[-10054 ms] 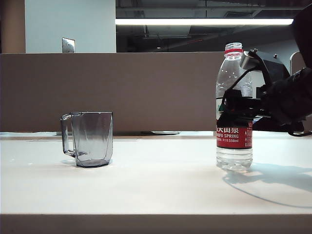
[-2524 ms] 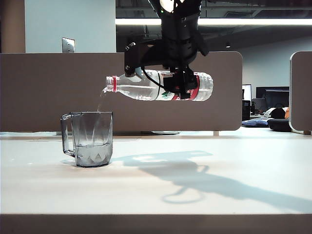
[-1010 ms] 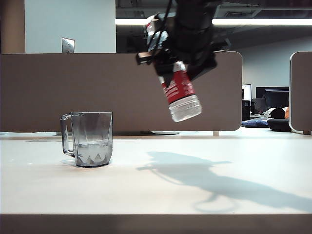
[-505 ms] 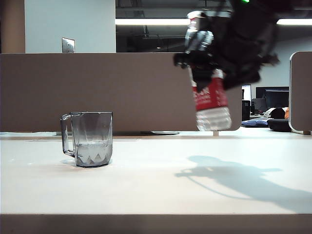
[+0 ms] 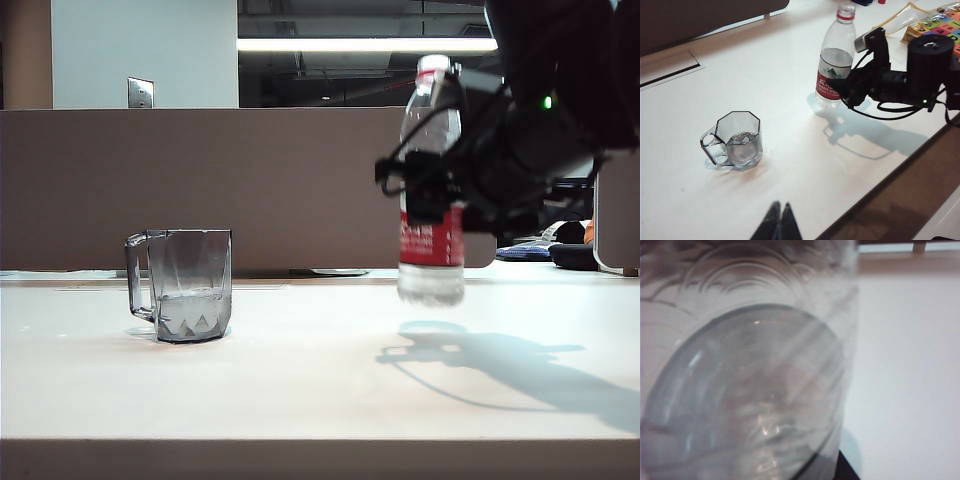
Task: Pick up the mineral water bottle on the table and pour water into the mug until it's half full.
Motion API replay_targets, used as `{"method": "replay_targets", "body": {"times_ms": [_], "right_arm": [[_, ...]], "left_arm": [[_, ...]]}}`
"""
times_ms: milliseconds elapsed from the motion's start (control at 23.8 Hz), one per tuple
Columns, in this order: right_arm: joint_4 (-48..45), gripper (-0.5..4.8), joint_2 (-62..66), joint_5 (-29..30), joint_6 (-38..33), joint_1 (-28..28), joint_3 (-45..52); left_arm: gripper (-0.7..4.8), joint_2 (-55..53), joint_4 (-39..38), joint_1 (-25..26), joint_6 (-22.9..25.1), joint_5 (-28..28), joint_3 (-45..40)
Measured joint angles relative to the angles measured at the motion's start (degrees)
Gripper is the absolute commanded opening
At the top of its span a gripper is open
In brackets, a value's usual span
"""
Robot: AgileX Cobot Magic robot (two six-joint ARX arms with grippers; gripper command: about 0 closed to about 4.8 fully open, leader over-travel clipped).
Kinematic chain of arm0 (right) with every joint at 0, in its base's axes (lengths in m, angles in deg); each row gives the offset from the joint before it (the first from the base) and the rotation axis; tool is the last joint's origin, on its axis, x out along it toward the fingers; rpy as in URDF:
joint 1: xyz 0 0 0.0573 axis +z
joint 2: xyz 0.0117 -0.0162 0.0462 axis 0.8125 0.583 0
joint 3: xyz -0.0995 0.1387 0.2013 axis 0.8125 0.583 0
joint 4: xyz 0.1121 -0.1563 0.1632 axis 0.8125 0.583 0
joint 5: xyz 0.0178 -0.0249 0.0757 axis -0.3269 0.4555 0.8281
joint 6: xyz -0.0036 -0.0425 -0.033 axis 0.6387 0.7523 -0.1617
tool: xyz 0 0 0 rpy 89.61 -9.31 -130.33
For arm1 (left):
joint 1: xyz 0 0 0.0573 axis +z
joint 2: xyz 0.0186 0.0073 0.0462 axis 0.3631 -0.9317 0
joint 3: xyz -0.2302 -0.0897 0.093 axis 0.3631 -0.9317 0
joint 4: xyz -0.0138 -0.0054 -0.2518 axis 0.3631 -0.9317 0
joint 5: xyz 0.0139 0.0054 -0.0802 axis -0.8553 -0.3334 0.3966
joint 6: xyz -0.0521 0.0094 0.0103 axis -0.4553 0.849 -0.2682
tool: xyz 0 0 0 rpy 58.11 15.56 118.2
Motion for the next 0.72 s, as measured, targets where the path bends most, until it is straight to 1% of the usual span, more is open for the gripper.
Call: {"method": "replay_targets", "body": {"times_ms": [252, 463, 547, 589, 715], "right_arm": [[0.2, 2.34, 2.8, 1.1, 0.2, -0.6, 0.0], [0.7, 2.43, 2.8, 1.0, 0.2, -0.7, 0.0], [0.7, 2.86, 3.7, 1.0, 0.2, -0.7, 0.0], [0.3, 3.17, 3.9, 1.0, 0.2, -0.7, 0.0], [0.5, 3.16, 4.3, 1.0, 0.2, -0.7, -0.1]], "left_arm": [[-0.05, 0.0, 0.0, 0.0, 0.1, 0.0, 0.0], [-0.05, 0.0, 0.0, 0.0, 0.1, 0.0, 0.0], [-0.05, 0.0, 0.0, 0.0, 0.0, 0.0, 0.0], [-0.05, 0.0, 0.0, 0.0, 0.0, 0.0, 0.0], [-0.05, 0.0, 0.0, 0.0, 0.0, 0.0, 0.0]]}}
